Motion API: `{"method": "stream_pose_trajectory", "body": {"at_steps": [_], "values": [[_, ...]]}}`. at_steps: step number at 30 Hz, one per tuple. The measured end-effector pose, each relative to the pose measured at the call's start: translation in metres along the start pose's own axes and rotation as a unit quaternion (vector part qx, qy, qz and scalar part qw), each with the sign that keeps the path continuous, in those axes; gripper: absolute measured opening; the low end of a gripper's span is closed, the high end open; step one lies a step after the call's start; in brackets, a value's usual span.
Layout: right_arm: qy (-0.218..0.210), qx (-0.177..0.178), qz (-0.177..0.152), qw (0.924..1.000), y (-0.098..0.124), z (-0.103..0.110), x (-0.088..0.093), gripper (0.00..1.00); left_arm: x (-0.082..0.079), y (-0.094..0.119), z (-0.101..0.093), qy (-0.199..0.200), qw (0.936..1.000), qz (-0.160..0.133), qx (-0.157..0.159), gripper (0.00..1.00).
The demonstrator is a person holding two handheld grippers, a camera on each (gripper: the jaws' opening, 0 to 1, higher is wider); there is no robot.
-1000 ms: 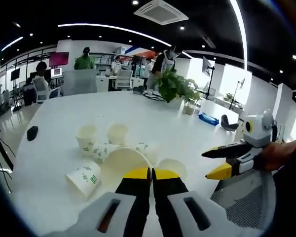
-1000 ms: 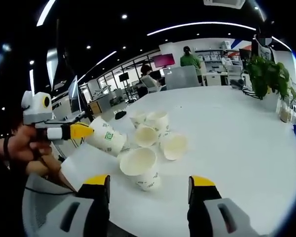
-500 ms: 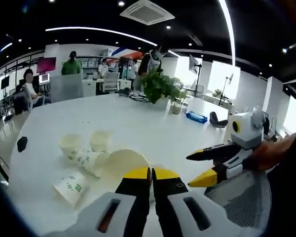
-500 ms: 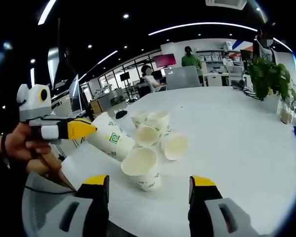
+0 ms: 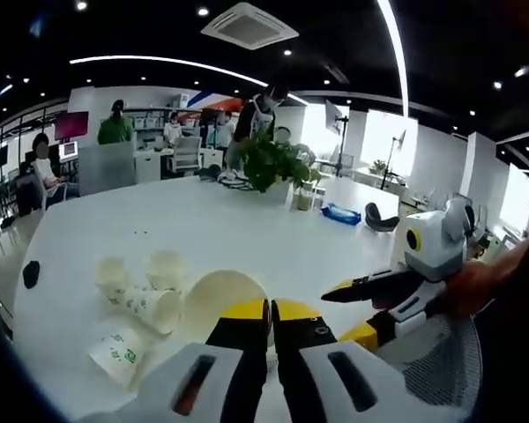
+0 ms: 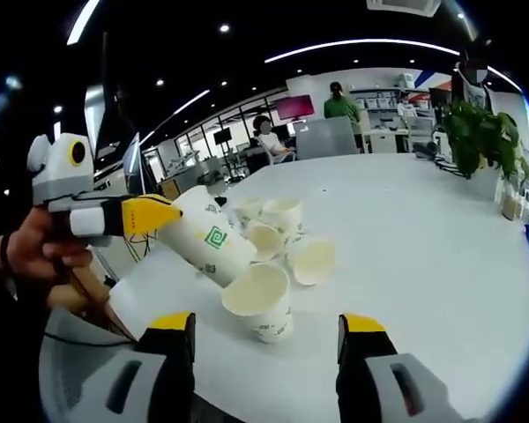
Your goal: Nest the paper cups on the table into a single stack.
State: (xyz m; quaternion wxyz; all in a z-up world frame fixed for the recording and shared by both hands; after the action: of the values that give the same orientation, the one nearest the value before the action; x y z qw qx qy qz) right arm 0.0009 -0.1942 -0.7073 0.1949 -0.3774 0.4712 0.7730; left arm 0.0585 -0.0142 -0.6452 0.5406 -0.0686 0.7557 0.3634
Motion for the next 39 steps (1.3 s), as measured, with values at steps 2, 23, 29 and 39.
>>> {"method": "stream_pose_trajectory", "body": {"at_steps": [2, 23, 29, 39], "values": [[-0.001, -0.001, 0.0, 1.0, -0.001, -0.001, 0.001, 0.65, -0.001, -0.002, -0.001, 0.0, 1.0, 0.0, 0.003, 0.0], [-0.004, 0.0, 0.0, 1.0, 0.0, -0.001, 0.0, 0.64, 0.011, -0.023, -0.016, -0.042, 0.9976, 0.051, 0.019, 0.0], [-0.003, 0.0, 0.001, 1.0, 0.0, 0.0, 0.0, 0.64, 0.012, -0.025, -0.016, -0.043, 0.9973, 0.056, 0.02, 0.0], [-0.003, 0.0, 0.003, 1.0, 0.001, 0.0, 0.0, 0.64, 0.014, -0.031, -0.011, -0.038, 0.9973, 0.06, 0.019, 0.0]]}}
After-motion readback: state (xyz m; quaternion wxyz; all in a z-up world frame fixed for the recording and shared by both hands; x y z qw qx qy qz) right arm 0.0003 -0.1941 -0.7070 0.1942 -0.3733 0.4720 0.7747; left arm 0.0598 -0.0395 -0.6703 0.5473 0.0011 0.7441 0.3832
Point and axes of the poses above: the point that each gripper's makers call its tool centre point, and the gripper's own axes: y roughly backward along the fingers, z roughly to its left, x roughly out of its underside, the point moved 9 cm from there along y, roughly backward along the fingers, and after that the axes turned 8 degrees about z, right-handed, at the moved point
